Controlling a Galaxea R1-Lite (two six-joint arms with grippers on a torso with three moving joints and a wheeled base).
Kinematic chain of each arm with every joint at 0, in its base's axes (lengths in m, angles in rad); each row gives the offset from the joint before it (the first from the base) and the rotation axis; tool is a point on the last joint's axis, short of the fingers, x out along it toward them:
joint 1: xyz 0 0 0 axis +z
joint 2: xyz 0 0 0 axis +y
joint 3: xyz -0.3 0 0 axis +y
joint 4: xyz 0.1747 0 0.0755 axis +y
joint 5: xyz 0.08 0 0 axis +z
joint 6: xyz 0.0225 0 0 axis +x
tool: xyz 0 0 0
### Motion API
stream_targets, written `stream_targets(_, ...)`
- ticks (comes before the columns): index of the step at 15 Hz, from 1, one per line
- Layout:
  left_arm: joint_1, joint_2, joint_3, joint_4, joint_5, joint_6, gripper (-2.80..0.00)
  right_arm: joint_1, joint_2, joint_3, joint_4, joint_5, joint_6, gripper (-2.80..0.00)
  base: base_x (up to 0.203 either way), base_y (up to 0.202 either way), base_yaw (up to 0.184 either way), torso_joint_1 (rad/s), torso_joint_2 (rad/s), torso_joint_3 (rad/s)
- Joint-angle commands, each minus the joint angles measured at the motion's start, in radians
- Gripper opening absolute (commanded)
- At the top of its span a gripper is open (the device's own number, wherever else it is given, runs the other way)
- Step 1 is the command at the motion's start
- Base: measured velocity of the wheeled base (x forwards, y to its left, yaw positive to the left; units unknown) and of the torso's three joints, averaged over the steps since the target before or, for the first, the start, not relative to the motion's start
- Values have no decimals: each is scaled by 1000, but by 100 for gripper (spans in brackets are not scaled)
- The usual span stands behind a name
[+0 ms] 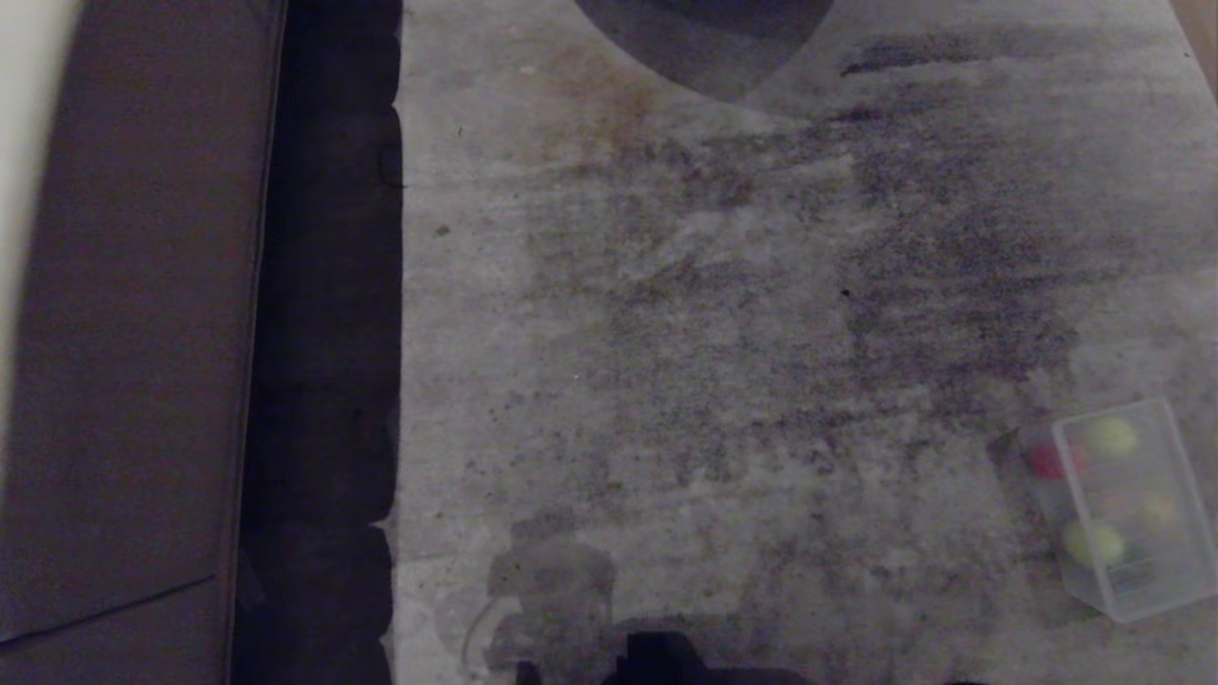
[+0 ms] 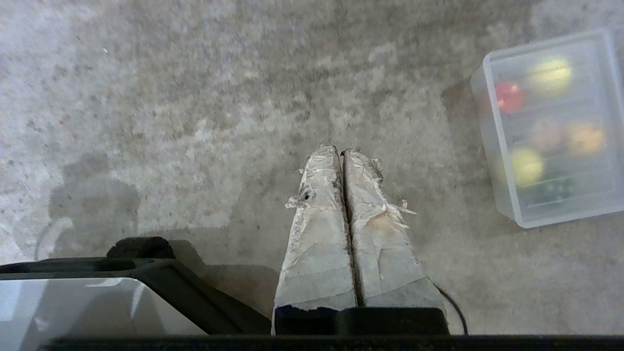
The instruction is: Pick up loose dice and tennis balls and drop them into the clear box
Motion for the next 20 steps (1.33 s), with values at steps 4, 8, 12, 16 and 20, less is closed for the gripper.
stream_targets(4, -1, 2, 2, -1, 1, 0, -280, 0, 2, 11, -1, 0, 1, -280, 0, 0, 0, 4, 4, 203)
stream_targets(8, 0, 2, 2, -1, 3, -5, -280, -1, 2, 11, -1, 1, 1, -280, 0, 0, 0, 4, 1, 199)
stream_targets(12, 0, 2, 2, -1, 3, -8, -280, 0, 2, 11, -1, -1, 1, -280, 0, 0, 0, 2, 4, 200)
stream_targets(16, 0, 2, 2, -1, 3, -6, -280, 1, 2, 11, -1, -1, 1, -280, 0, 0, 0, 1, 1, 202)
stream_targets(20, 0, 2, 2, -1, 3, -9, -280, 1, 2, 11, -1, -1, 0, -280, 0, 0, 0, 4, 0, 199)
